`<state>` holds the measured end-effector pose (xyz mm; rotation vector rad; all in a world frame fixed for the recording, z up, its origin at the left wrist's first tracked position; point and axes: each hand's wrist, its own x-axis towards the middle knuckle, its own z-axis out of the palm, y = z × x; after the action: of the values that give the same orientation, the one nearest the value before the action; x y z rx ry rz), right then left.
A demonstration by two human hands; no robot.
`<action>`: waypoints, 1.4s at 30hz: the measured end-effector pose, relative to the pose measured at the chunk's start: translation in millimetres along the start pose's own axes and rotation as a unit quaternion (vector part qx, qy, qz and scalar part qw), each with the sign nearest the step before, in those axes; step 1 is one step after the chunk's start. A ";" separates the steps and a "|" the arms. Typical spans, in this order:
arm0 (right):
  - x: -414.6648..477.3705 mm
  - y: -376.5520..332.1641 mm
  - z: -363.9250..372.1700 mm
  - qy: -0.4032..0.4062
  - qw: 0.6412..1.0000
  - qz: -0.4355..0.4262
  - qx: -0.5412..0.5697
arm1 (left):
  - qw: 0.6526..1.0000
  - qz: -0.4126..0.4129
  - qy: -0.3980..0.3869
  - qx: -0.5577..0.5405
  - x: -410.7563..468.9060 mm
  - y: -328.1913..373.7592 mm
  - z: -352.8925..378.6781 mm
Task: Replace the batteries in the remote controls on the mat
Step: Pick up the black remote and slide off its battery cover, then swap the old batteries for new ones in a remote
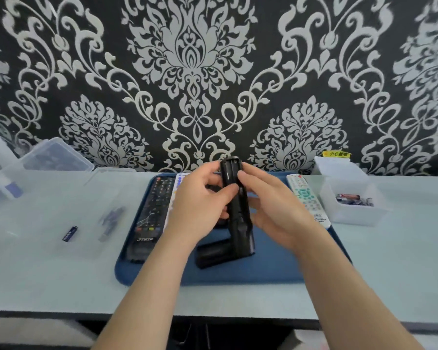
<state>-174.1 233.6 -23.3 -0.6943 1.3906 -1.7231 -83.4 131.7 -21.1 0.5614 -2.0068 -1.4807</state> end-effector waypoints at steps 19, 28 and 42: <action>-73.4 -33.1 -192.4 0.444 0.847 -0.009 -0.293 | 0.862 0.184 -0.239 0.408 65.8 33.3 207.0; -65.9 -18.0 -220.2 0.344 0.878 0.047 -0.330 | 0.699 0.223 -0.364 0.574 98.5 31.9 240.8; -53.3 -9.7 -226.7 0.322 0.900 0.075 -0.283 | 0.536 0.248 -0.415 0.692 108.4 43.3 243.0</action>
<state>-332.2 399.3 -66.1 -0.2848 2.3943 -1.4780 -326.1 248.8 -11.1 -0.3662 -3.3754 0.7297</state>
